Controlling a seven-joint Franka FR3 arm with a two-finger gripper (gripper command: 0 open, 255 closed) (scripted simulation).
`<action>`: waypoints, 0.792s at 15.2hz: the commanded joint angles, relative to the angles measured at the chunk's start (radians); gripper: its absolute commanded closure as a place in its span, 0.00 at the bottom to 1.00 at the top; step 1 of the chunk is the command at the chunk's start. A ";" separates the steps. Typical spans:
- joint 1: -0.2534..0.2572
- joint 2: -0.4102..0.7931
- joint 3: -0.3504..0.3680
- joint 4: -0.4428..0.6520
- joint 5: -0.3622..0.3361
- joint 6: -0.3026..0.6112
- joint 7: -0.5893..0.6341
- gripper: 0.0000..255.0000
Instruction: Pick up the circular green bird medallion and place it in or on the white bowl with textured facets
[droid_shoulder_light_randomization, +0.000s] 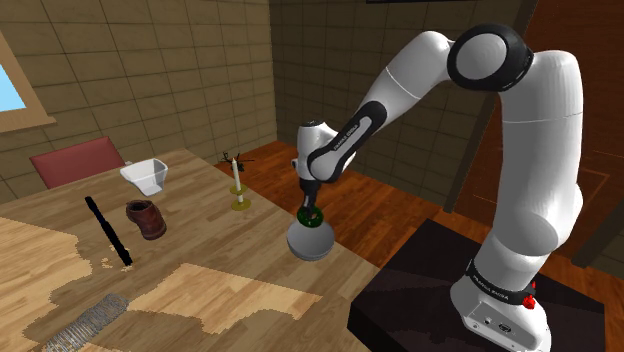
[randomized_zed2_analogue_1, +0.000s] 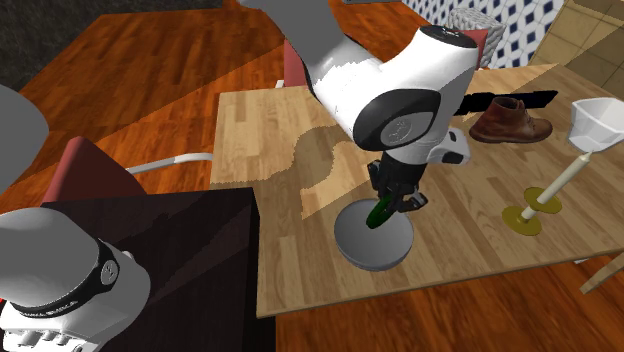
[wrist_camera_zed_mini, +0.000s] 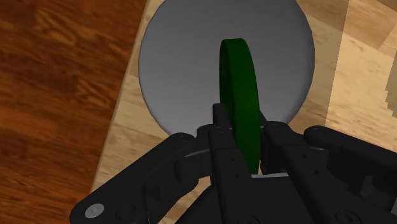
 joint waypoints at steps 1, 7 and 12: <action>0.007 0.026 -0.008 0.003 -0.013 0.022 0.010 1.00; 0.013 0.048 -0.016 0.005 -0.024 0.042 0.017 1.00; 0.013 0.048 -0.016 0.005 -0.024 0.042 0.017 0.00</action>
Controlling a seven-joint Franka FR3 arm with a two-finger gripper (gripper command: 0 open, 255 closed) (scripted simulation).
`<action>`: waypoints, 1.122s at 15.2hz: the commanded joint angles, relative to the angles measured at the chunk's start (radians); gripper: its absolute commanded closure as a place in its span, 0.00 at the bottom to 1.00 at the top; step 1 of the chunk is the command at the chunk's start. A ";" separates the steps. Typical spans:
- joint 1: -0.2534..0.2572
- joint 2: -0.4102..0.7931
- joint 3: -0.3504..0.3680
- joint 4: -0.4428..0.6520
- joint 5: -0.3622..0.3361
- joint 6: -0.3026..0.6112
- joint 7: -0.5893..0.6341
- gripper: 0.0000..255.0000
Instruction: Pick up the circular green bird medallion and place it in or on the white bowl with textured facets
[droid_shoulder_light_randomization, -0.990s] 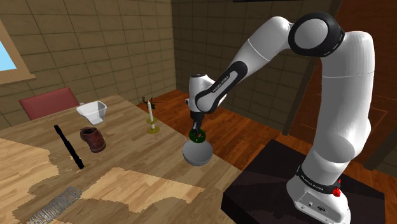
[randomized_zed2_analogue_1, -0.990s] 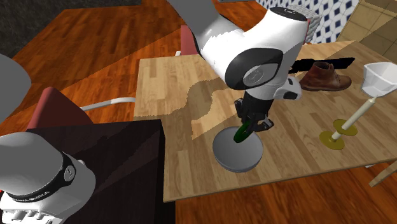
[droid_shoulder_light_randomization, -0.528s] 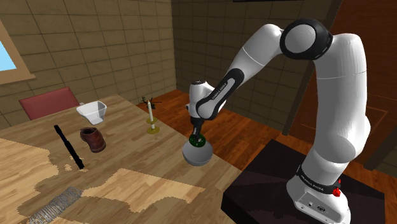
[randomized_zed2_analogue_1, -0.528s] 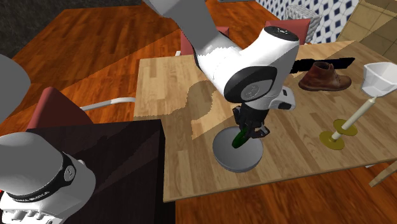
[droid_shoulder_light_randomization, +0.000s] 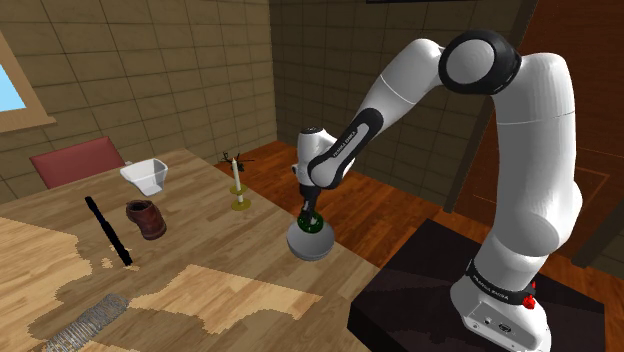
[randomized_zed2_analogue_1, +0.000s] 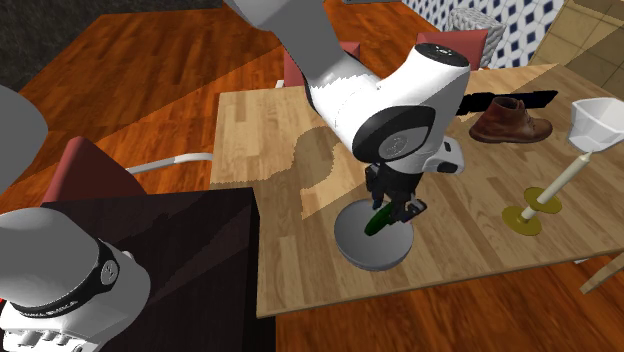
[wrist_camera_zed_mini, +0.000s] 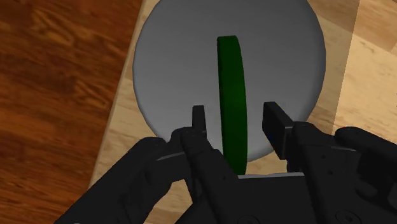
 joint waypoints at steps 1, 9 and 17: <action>0.000 0.000 0.000 0.000 0.000 0.000 0.000 0.00; -0.028 -0.108 0.036 -0.002 0.055 -0.101 -0.038 0.00; -0.027 -0.108 0.035 -0.002 0.055 -0.101 -0.038 0.00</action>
